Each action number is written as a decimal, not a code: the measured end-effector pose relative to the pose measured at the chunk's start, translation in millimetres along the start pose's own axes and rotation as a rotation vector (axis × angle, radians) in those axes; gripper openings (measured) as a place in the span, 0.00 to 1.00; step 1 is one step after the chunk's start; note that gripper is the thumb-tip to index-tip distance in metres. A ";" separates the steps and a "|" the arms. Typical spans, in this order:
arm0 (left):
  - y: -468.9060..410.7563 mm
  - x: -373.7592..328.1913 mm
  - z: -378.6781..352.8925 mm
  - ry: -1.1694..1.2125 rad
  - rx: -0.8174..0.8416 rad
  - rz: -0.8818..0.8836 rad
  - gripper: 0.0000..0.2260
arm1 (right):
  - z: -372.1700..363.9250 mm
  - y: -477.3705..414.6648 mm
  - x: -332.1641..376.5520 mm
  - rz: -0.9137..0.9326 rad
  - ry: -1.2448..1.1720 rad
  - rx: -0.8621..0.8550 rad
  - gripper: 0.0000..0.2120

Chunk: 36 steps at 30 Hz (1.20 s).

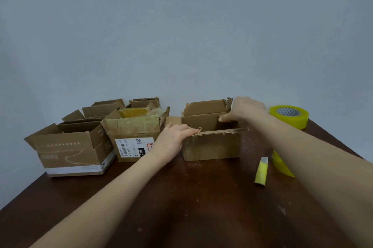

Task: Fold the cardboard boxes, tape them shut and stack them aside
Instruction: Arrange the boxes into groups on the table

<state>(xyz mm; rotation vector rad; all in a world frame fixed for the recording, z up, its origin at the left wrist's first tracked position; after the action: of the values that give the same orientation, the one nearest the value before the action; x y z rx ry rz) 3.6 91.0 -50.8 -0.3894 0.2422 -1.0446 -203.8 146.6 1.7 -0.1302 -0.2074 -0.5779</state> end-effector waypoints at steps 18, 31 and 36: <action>-22.5 11.9 -0.9 0.280 -0.104 0.095 0.18 | -42.9 -23.6 -70.7 -0.352 -0.800 -0.051 0.22; -26.5 -4.0 1.7 0.134 -0.010 0.191 0.14 | -33.7 8.3 -64.2 -0.241 -0.943 -0.052 0.09; -15.1 -25.6 22.8 0.142 -0.185 0.209 0.17 | -19.0 21.4 -64.3 -0.226 -0.970 -0.220 0.15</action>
<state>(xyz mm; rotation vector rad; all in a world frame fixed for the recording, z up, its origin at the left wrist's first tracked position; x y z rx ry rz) -12.2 111.2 -23.5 -0.4463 0.4987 -0.8467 -241.6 194.8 -32.9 -0.6060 -1.1116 -0.7264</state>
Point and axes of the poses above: each hand's wrist, its own y-axis away from the middle knuckle, its own z-axis out of the back of the hand, x = y × z, the point moved 6 cm from there along -y, towards the middle knuckle, and after that the axes turned 2 degrees about x, right-handed, at the moved point
